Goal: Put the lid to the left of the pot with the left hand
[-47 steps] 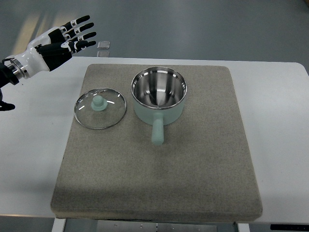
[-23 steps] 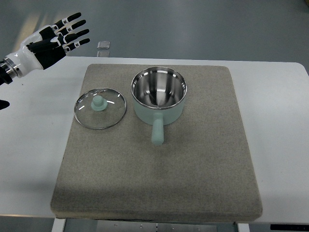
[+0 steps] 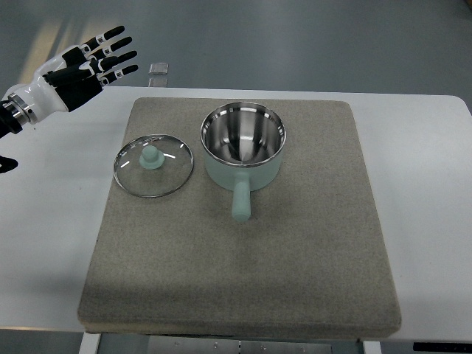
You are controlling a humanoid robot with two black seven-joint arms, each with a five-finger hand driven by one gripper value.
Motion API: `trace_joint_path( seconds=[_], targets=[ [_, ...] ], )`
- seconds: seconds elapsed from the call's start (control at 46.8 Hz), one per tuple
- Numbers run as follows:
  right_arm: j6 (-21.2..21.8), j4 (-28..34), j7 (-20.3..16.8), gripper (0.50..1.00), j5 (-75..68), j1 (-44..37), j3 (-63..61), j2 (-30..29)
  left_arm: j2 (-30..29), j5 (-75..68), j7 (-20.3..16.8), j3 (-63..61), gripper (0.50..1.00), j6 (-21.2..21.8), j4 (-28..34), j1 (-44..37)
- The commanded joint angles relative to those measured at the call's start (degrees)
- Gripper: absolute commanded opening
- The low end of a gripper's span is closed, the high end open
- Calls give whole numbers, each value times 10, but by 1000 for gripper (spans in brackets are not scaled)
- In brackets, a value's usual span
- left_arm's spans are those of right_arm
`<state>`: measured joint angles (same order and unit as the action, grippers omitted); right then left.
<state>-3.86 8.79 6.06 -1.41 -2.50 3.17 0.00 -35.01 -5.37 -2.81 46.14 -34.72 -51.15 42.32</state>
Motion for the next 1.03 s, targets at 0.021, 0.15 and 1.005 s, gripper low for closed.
trace_joint_path(
  seconds=[0.021,0.15,1.005],
  targets=[
    [0,0,0,921,0,0,0,0,2,-1,0,-1,996,0,5,0],
    [0,0,-1,921,0,0,0,0,2,-1,0,-1,996,-3,4,0],
    [3,10,0,921,0,0,0,0,-3,23,0,1,996,-3,18,-6]
  ],
)
